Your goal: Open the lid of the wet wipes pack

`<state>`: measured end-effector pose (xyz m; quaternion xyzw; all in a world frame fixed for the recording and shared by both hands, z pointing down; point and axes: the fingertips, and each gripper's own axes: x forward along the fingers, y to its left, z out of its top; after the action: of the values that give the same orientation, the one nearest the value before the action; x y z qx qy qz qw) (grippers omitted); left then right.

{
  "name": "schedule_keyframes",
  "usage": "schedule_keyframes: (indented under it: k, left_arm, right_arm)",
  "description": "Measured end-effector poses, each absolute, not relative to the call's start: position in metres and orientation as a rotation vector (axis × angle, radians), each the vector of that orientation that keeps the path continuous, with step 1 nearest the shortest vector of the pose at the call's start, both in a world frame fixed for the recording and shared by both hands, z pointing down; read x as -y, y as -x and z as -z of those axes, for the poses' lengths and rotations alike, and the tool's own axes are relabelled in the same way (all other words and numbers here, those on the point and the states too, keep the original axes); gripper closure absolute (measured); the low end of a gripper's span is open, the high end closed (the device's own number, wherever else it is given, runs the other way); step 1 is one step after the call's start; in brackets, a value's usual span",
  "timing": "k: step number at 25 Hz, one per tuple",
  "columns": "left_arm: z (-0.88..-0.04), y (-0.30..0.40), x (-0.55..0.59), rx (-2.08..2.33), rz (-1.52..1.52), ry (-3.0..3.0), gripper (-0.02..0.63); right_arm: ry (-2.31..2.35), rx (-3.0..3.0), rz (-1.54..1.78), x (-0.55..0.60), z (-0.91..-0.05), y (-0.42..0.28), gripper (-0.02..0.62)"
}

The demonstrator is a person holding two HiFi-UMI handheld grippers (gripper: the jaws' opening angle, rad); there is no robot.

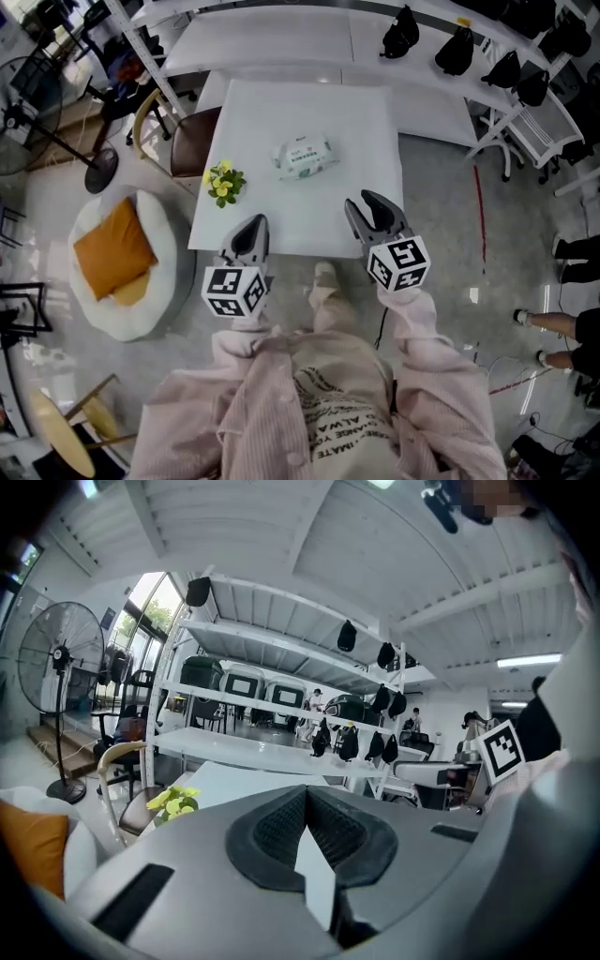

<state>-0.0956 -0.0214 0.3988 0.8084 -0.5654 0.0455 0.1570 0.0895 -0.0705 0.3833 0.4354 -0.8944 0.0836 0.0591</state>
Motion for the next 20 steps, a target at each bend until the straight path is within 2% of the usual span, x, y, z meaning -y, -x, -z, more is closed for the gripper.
schedule_keyframes:
  k: [20]
  left_arm:
    - [-0.452,0.101,0.151,1.699,-0.099,-2.039,0.607]
  right_arm:
    - [-0.890,2.654,-0.230,0.217,-0.451,-0.049,0.457]
